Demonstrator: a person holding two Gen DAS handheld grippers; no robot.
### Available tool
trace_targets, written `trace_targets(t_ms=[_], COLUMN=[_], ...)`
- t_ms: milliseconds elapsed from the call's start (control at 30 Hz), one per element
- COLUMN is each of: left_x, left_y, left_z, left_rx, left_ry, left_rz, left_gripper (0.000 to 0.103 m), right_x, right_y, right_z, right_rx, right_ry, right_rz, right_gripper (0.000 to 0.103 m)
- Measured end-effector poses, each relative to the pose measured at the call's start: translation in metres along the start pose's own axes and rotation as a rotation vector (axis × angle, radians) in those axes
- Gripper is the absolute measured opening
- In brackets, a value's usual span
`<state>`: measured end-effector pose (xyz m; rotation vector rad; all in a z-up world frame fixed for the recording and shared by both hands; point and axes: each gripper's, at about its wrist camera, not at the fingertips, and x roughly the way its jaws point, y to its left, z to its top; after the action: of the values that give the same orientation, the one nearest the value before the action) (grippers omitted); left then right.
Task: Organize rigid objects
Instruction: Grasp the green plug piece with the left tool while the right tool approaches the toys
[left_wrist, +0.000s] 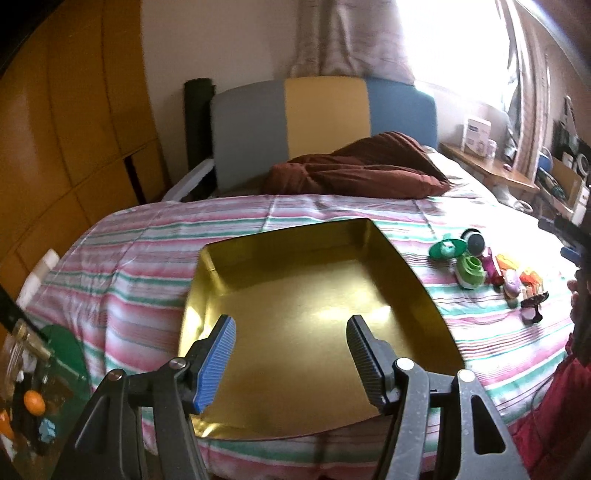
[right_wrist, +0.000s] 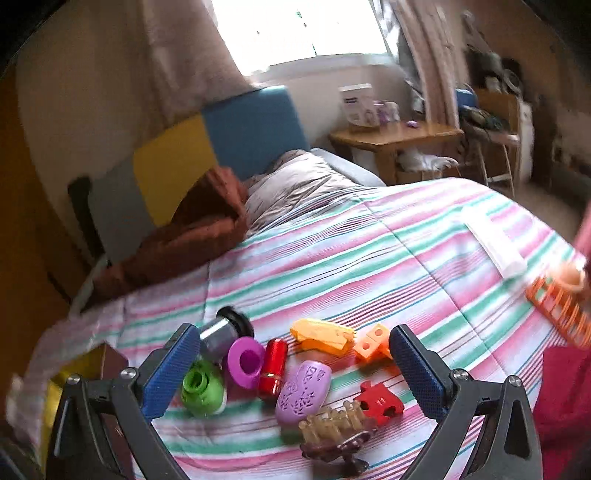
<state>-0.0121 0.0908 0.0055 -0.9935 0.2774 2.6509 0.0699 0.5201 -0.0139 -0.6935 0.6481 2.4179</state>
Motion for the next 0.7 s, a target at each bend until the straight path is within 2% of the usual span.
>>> trace_targets(t_ms=[33, 133, 433, 700], left_x=[0.001, 0.006, 0.021, 0.046], left_y=[-0.006, -0.022, -0.065, -0.107], left_z=[0.002, 0.006, 0.024, 0.046], left_rx=[0.01, 0.036, 0.079, 0.113], left_ry=[-0.001, 0.001, -0.001, 0.083], left_rz=[-0.009, -0.03, -0.124, -0.231], left_gripper=[0.064, 0.076, 0.076, 0.076], right_x=[-0.001, 0.001, 0.001, -0.003], right_y=[-0.004, -0.005, -0.013, -0.017], right_z=[0.001, 0.001, 0.002, 0.004], right_rx=[0.018, 0.038, 0.084, 0.109], right_ry=[0.0, 0.017, 0.028, 0.012], right_rz=[0.005, 0.0, 0.012, 0.027], right_gripper=[0.103, 0.103, 0.103, 0.103])
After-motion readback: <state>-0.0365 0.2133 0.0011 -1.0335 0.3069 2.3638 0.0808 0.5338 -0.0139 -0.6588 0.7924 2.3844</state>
